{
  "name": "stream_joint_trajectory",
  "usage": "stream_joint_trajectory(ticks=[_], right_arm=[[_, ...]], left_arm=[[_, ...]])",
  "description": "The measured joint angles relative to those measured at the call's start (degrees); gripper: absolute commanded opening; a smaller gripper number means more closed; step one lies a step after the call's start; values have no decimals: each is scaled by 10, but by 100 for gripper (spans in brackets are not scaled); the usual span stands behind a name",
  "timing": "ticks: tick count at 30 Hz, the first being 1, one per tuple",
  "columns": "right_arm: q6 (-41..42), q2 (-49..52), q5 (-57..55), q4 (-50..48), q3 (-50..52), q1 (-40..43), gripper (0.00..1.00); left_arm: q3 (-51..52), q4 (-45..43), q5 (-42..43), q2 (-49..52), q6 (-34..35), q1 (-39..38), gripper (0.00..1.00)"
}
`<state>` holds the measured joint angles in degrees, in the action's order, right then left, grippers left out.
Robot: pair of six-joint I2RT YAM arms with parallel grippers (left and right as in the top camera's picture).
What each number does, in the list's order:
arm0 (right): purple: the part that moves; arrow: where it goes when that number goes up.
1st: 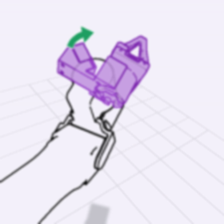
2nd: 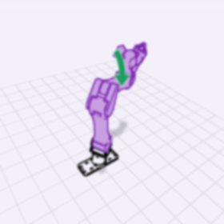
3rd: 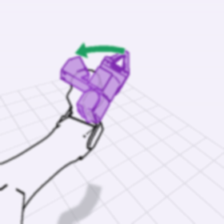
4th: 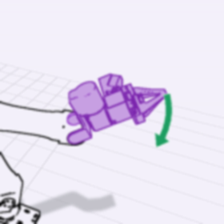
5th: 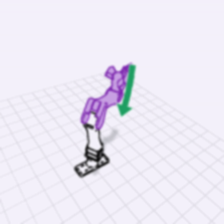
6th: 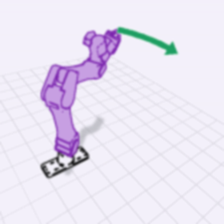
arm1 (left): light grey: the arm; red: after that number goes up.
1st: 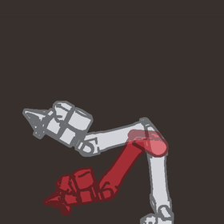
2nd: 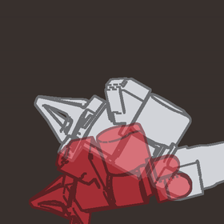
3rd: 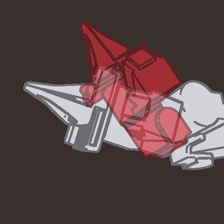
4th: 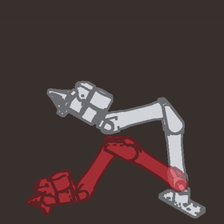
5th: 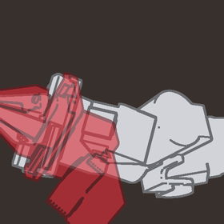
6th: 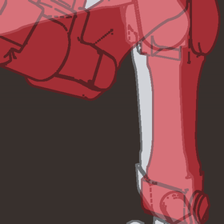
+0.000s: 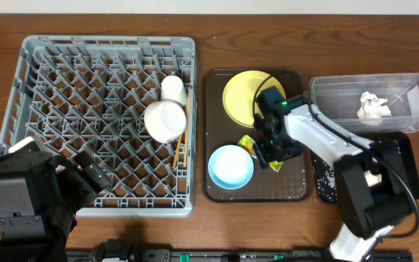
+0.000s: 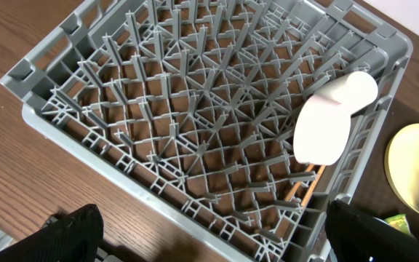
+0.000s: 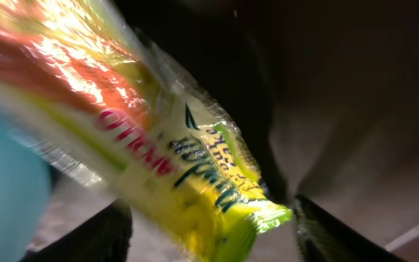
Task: Sort waste into correct bins and load items into the dishwasher rack
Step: 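Move the right gripper to the green snack wrapper and grasp it, then carry the wrapper into the clear container and release it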
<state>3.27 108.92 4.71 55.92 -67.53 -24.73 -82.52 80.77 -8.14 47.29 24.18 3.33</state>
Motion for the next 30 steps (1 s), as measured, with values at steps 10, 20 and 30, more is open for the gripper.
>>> stream_joint_trajectory(ticks=[10,20,30], right_arm=[[-2,20,-20,13,-10,0,10],[-1,19,-17,21,-10,0,1],[15,-124,-26,0,-5,1,1]], left_arm=[[0,0,0,0,0,0,98],[0,0,0,0,0,0,98],[0,0,0,0,0,0,98]])
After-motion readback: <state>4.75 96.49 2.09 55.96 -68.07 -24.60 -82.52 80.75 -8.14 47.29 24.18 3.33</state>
